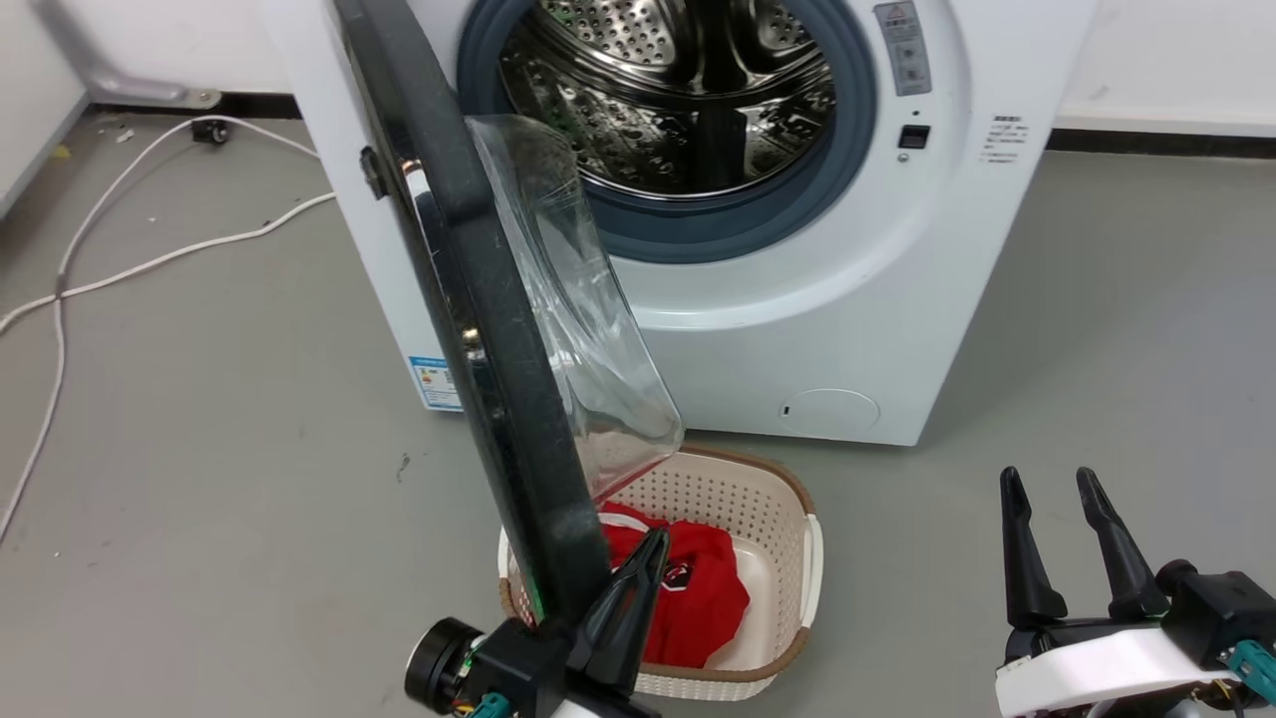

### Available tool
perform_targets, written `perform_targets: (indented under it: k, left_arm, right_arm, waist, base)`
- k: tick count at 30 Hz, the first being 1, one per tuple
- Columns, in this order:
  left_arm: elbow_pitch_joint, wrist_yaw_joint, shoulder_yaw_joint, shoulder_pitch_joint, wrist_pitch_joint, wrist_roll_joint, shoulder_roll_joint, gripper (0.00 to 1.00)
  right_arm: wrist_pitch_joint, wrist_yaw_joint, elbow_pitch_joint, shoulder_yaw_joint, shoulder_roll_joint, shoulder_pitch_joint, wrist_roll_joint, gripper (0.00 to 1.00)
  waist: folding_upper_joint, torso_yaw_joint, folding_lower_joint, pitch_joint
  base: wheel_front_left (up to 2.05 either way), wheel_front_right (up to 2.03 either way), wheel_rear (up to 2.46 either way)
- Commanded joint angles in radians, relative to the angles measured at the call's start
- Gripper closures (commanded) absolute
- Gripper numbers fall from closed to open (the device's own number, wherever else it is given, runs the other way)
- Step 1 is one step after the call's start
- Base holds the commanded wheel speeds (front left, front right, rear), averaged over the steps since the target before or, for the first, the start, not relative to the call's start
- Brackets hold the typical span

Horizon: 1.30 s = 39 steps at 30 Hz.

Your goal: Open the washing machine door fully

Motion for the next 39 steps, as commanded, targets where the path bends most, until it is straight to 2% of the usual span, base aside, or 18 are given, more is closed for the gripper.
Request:
perform_targets:
  k: [1, 16, 24, 32, 39]
  left_arm:
    - [-0.002, 0.014, 0.025, 0.018, 0.0, -0.005, 0.021, 1.0]
    - [-0.094, 0.068, 0.08, 0.158, 0.0, -0.018, 0.076, 1.0]
    - [-0.107, 0.111, 0.148, 0.203, 0.001, -0.04, 0.117, 1.0]
    - [-0.072, 0.15, 0.261, 0.181, 0.0, -0.065, 0.152, 1.0]
    - [-0.014, 0.144, 0.42, 0.109, -0.001, -0.087, 0.185, 1.0]
  right_arm:
    - [-0.002, 0.0, 0.0, 0.002, 0.001, 0.001, 0.002, 0.0]
    - [-0.002, 0.0, 0.006, -0.001, 0.001, 0.003, -0.004, 0.0]
    - [-0.002, 0.0, 0.01, 0.004, 0.001, -0.003, -0.005, 0.0]
    - [-0.002, 0.0, 0.01, 0.016, 0.001, -0.017, -0.009, 0.0]
    - [-0.002, 0.0, 0.008, 0.018, 0.001, -0.036, -0.026, 0.0]
  waist:
    - [-0.0001, 0.021, 0.0, 0.003]
    - [-0.0001, 0.163, 0.0, 0.011]
    - [-0.0001, 0.24, 0.0, 0.017]
    - [-0.0001, 0.252, 0.0, 0.023]
    - [-0.0001, 0.228, 0.0, 0.06]
  base:
    - [0.0, 0.0, 0.0]
    - [0.0, 0.0, 0.0]
    - [0.0, 0.0, 0.0]
    - [0.0, 0.0, 0.0]
    - [0.0, 0.0, 0.0]
